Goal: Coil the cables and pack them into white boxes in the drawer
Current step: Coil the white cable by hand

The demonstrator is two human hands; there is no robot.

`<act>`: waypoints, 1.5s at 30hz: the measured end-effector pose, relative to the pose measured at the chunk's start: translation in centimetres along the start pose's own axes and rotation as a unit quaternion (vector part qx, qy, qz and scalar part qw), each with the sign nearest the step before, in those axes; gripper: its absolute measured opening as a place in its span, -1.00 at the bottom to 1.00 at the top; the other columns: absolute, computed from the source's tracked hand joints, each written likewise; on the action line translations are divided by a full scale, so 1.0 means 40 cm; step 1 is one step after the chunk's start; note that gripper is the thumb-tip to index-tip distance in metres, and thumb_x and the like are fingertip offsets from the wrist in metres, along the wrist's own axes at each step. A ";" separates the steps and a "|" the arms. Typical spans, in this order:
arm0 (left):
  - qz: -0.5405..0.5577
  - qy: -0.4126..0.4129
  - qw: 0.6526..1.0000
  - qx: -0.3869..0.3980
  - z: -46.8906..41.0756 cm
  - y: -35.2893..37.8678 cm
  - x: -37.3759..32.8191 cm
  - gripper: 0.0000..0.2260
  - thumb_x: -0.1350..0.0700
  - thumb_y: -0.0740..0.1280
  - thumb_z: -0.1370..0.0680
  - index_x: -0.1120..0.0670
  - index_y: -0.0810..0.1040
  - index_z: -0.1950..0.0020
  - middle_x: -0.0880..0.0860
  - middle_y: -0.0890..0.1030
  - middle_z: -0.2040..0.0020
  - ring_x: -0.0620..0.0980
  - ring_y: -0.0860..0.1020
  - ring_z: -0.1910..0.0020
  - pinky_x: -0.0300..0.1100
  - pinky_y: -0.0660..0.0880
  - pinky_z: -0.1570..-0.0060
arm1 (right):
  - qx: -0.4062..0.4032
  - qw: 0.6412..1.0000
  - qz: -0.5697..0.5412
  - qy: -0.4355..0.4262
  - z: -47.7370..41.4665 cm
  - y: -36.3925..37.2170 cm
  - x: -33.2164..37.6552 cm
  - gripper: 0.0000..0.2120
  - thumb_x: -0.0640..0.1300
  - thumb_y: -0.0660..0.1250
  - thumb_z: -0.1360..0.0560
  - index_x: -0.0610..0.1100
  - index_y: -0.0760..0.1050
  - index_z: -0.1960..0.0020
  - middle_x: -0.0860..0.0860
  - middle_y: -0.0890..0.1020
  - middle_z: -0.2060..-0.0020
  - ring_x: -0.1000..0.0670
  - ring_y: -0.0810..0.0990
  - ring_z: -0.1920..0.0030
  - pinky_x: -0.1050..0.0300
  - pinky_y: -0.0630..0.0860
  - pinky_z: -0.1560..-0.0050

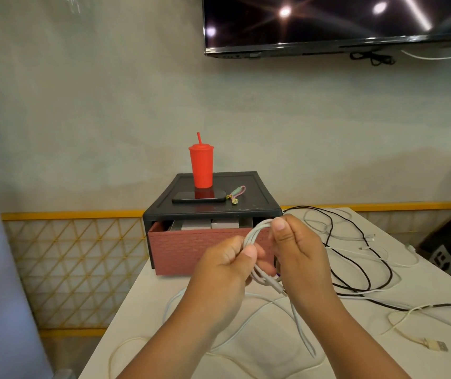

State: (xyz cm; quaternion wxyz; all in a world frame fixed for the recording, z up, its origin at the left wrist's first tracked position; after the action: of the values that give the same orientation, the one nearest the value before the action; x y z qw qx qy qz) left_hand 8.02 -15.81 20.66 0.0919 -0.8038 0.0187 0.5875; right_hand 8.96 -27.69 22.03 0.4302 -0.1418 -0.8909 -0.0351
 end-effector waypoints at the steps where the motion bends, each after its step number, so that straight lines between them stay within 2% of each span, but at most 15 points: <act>1: 0.025 -0.021 0.999 0.032 0.002 0.008 0.005 -0.74 0.18 0.12 -0.62 0.07 0.51 0.21 -0.02 0.64 0.38 -0.12 0.61 0.26 -0.24 0.52 0.04 | 0.006 1.000 -0.007 0.006 0.000 -0.001 -0.003 -0.64 0.13 0.11 -0.46 -0.11 0.42 0.32 0.11 0.44 0.49 0.16 0.34 0.45 0.24 0.28 0.41; 4: 0.092 -0.058 0.989 0.101 0.012 0.018 0.015 -0.78 0.15 0.13 -0.59 0.10 0.46 0.21 0.02 0.60 0.39 -0.11 0.59 0.26 -0.16 0.48 0.01 | 0.029 0.999 -0.029 0.010 0.003 0.004 -0.002 -0.68 0.11 0.13 -0.46 -0.08 0.44 0.30 0.11 0.45 0.48 0.17 0.35 0.44 0.26 0.28 0.40; 8: 0.203 -0.088 0.970 0.096 0.010 0.003 0.024 -0.83 0.05 0.27 -0.38 0.13 0.58 0.25 0.09 0.60 0.33 -0.04 0.59 0.28 -0.14 0.46 0.09 | 0.067 0.997 -0.030 -0.006 0.014 0.026 0.012 -0.70 0.05 0.17 -0.54 -0.01 0.46 0.32 0.15 0.50 0.47 0.21 0.41 0.44 0.38 0.32 0.41; 15: 0.418 -0.175 0.875 0.171 0.023 0.044 0.056 -0.73 0.00 0.34 -0.40 0.21 0.59 0.31 -0.05 0.23 0.65 -0.16 0.24 0.69 -0.21 0.50 0.40 | 0.141 0.989 -0.046 -0.016 0.058 0.067 0.015 -0.75 0.07 0.13 -0.49 0.10 0.47 0.31 0.19 0.46 0.49 0.21 0.40 0.44 0.42 0.29 0.41; 19: 0.502 -0.117 0.843 0.152 0.019 0.015 0.053 -0.72 0.04 0.35 -0.37 0.26 0.65 0.16 -0.05 0.26 0.61 -0.15 0.21 0.66 -0.24 0.45 0.45 | 0.124 0.990 -0.071 0.018 0.071 0.036 -0.011 -0.71 0.03 0.11 -0.49 -0.01 0.46 0.34 0.12 0.37 0.56 0.19 0.30 0.52 0.42 0.23 0.47; 22: 0.554 -0.041 0.807 0.201 0.020 -0.014 0.051 -0.67 0.08 0.25 -0.58 0.30 0.54 -0.19 0.02 0.46 0.43 -0.09 0.44 0.47 -0.16 0.51 0.12 | 0.137 0.989 -0.006 0.056 0.107 0.018 -0.058 -0.75 0.08 0.13 -0.45 0.04 0.51 0.29 0.07 0.37 0.61 0.18 0.30 0.56 0.43 0.23 0.47; 25: 0.498 0.018 0.859 0.116 0.033 -0.065 0.065 -0.59 0.12 0.00 -0.67 0.34 0.20 -0.43 0.13 0.54 0.21 0.02 0.53 0.23 -0.08 0.40 -0.21 | 0.169 0.982 0.064 0.052 0.166 0.025 -0.089 -0.73 0.29 0.13 -0.35 0.19 0.52 0.21 0.09 0.42 0.59 0.17 0.36 0.51 0.37 0.26 0.41; 29: 0.519 0.027 0.853 0.049 0.041 -0.060 0.098 -0.45 0.11 0.53 -0.32 0.28 0.51 -0.25 0.03 0.49 0.39 -0.08 0.48 0.45 -0.14 0.58 0.08 | 0.234 0.956 0.172 0.047 0.218 0.062 -0.109 -0.65 0.48 -0.04 -0.23 0.51 0.33 0.05 0.35 0.50 0.45 0.24 0.49 0.31 0.35 0.35 0.26; 31: 0.481 0.028 0.876 -0.028 0.049 -0.066 0.113 -0.48 0.05 0.47 -0.33 0.27 0.54 -0.22 0.03 0.46 0.42 -0.09 0.44 0.49 -0.17 0.59 0.17 | 0.260 0.940 0.221 0.021 0.228 0.076 -0.102 -0.41 0.59 -0.16 -0.21 0.38 0.23 -0.13 0.28 0.54 0.39 0.16 0.51 0.23 0.28 0.40 0.20; 34: 0.402 0.040 0.911 -0.086 0.049 -0.069 0.114 -0.64 0.10 0.19 -0.43 0.12 0.47 -0.21 0.03 0.49 0.43 -0.11 0.46 0.45 -0.25 0.55 0.12 | 0.291 0.912 0.289 -0.005 0.230 0.096 -0.092 -0.41 0.33 -0.11 -0.40 0.03 0.36 -0.23 0.02 0.63 0.10 -0.05 0.55 0.02 0.13 0.47 0.04; 37: 0.236 0.082 0.965 -0.078 0.042 -0.060 0.100 -0.81 0.07 0.23 -0.50 -0.07 0.55 -0.07 -0.01 0.59 0.36 -0.19 0.56 0.23 -0.32 0.49 0.09 | 0.305 0.896 0.322 -0.029 0.224 0.110 -0.079 -0.59 0.19 -0.03 -0.47 0.01 0.39 -0.15 0.00 0.61 -0.03 -0.10 0.53 -0.03 0.08 0.47 0.05; 39: 0.088 0.099 0.989 -0.073 0.033 -0.057 0.105 -0.82 0.07 0.24 -0.56 0.02 0.63 0.10 0.00 0.65 0.23 -0.44 0.48 -0.02 -0.39 0.41 -0.01 | 0.298 0.893 0.334 -0.046 0.209 0.110 -0.060 -0.75 0.10 0.07 -0.55 0.01 0.41 -0.09 0.00 0.61 0.01 -0.10 0.53 0.00 0.09 0.44 0.10; 41: -0.007 0.092 0.994 -0.065 0.021 -0.058 0.125 -0.79 0.19 0.17 -0.61 0.19 0.59 0.08 0.04 0.65 0.11 -0.61 0.39 0.02 -0.57 0.31 0.03 | 0.287 0.892 0.346 -0.055 0.186 0.105 -0.043 -0.83 0.04 0.14 -0.56 0.01 0.44 -0.05 0.00 0.61 0.08 -0.08 0.53 0.04 0.09 0.40 0.14; 43: -0.066 0.083 0.994 -0.039 0.012 -0.052 0.137 -0.81 0.25 0.14 -0.61 0.17 0.54 0.07 -0.02 0.61 0.17 -0.53 0.44 0.11 -0.59 0.28 0.04 | 0.274 0.888 0.363 -0.069 0.159 0.099 -0.028 -0.85 0.02 0.19 -0.54 0.02 0.50 -0.03 0.03 0.63 0.09 -0.03 0.55 0.06 0.10 0.42 0.12; 45: -0.083 0.071 0.994 0.009 0.010 -0.035 0.150 -0.83 0.21 0.14 -0.61 0.14 0.48 0.12 -0.11 0.53 0.29 -0.33 0.48 0.17 -0.45 0.38 0.03 | 0.269 0.896 0.348 -0.061 0.128 0.093 -0.020 -0.90 0.00 0.28 -0.50 0.06 0.57 0.08 0.13 0.66 0.17 0.10 0.57 0.12 0.14 0.47 0.10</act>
State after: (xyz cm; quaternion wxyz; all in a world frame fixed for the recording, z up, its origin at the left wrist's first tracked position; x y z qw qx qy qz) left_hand 9.71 -13.92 15.02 0.1463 -0.8412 -0.0363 0.5193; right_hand 6.62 -23.38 17.98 0.3811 -0.3233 -0.7847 0.3668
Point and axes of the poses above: each hand's wrist, its own z-axis away from the middle knuckle, its own y-axis out of the palm, x = y × z, the point moved 8 cm from there along -z, towards the middle knuckle
